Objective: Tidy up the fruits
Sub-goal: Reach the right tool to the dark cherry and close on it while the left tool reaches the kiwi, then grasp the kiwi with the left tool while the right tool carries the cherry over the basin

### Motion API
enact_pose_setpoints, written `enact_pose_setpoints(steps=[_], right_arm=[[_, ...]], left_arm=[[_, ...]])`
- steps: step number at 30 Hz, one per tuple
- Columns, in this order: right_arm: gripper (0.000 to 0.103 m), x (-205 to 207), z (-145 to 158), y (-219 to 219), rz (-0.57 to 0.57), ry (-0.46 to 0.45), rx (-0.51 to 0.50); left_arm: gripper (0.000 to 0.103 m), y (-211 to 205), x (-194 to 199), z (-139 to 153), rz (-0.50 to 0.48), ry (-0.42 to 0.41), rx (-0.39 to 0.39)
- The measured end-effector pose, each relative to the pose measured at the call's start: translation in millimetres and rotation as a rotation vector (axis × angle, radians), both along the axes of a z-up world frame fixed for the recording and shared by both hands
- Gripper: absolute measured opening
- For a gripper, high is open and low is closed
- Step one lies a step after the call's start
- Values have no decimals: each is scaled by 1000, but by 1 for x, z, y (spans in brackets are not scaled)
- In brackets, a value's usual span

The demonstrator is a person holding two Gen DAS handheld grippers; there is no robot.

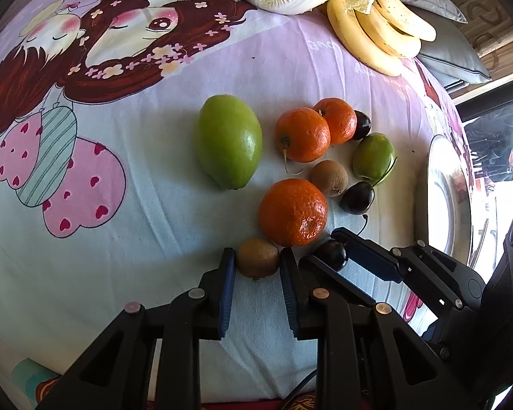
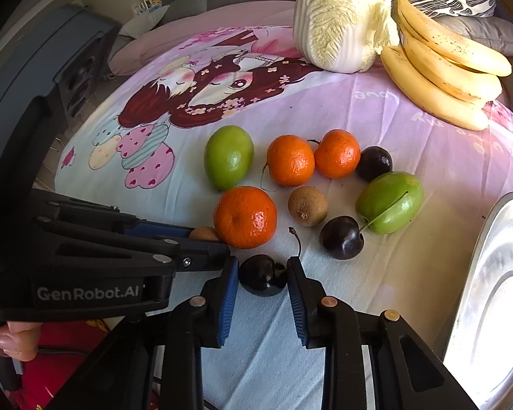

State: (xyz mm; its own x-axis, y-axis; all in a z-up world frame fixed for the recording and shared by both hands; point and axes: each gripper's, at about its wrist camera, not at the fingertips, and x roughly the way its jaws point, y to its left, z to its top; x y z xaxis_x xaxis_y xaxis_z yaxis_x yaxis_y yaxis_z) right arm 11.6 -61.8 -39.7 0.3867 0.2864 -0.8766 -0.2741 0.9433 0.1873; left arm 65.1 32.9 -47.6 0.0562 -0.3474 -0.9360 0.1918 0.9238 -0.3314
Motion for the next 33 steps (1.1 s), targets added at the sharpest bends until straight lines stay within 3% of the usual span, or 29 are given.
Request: enact_pose_setpoints(steps=[11, 20, 25, 33], right_arm=[[31, -9, 15, -17, -53, -42, 26], [31, -14, 39, -36, -134, -117, 54], [31, -13, 45, -56, -209, -120, 61], [31, -19, 55, -97, -357, -154, 58]], left_arm=[[27, 20, -10, 20, 37, -44, 3], [27, 27, -14, 68, 66, -156, -13], [27, 11, -11, 88, 76, -210, -4], [27, -40, -7, 96, 20, -237, -3]])
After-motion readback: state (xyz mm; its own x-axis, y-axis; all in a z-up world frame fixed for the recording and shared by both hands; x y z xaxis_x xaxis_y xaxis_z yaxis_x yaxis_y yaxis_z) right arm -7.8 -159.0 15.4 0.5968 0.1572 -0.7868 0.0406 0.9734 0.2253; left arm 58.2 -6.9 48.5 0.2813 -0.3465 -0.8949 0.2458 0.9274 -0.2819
